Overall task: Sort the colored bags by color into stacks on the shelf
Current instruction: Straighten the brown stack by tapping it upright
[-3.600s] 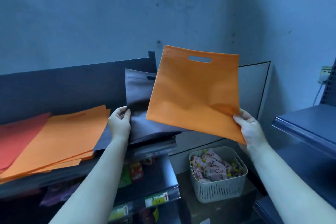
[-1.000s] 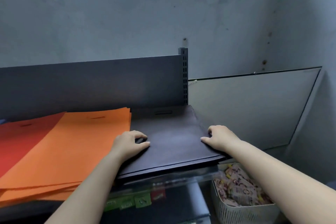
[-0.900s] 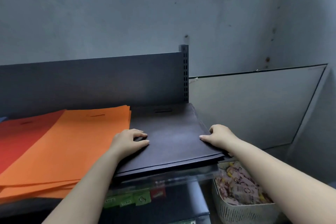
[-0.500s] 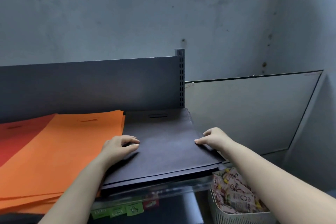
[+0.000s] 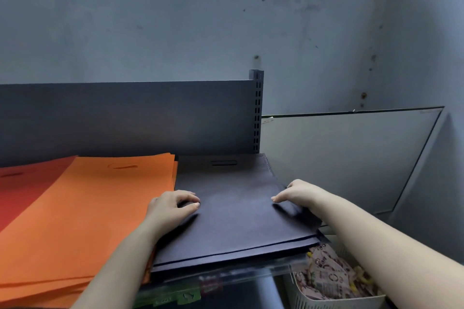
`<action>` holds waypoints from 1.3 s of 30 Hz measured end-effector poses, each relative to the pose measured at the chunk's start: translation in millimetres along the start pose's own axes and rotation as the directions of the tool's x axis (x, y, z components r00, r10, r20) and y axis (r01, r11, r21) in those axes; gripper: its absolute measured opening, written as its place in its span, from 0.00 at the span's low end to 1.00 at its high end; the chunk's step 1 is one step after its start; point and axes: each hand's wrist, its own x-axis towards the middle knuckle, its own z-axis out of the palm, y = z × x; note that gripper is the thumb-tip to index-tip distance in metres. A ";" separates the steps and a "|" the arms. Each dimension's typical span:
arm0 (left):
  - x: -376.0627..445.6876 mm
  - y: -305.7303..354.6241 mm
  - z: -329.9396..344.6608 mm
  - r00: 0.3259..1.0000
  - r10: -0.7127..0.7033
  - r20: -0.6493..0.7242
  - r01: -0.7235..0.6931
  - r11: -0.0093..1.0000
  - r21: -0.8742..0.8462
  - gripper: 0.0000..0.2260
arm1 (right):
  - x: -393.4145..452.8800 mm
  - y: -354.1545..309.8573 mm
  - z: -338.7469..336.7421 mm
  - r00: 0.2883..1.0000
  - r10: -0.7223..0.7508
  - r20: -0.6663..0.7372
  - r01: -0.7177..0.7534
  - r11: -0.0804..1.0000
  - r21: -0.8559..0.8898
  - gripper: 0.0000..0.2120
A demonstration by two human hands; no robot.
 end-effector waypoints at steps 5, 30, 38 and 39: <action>-1.2 0.4 -1.8 1.000 0.005 -0.013 -0.004 1.000 0.029 0.07 | 1.7 -1.5 2.9 0.999 0.030 -0.021 -0.029 0.999 0.029 0.27; -4.2 -1.0 -6.6 1.000 -0.020 -0.023 0.013 0.965 -0.262 0.07 | -33.0 11.3 8.8 0.965 -0.263 0.020 0.202 0.788 0.582 0.16; -3.0 -2.3 -8.2 0.998 -0.063 -0.030 0.049 0.937 -0.346 0.18 | -38.7 15.1 -17.8 0.926 -0.361 -0.107 0.355 0.745 0.565 0.18; -3.2 -2.1 -7.9 0.998 -0.065 -0.021 0.054 0.937 -0.346 0.18 | -38.4 19.1 -25.9 0.927 -0.356 -0.118 0.356 0.737 0.575 0.19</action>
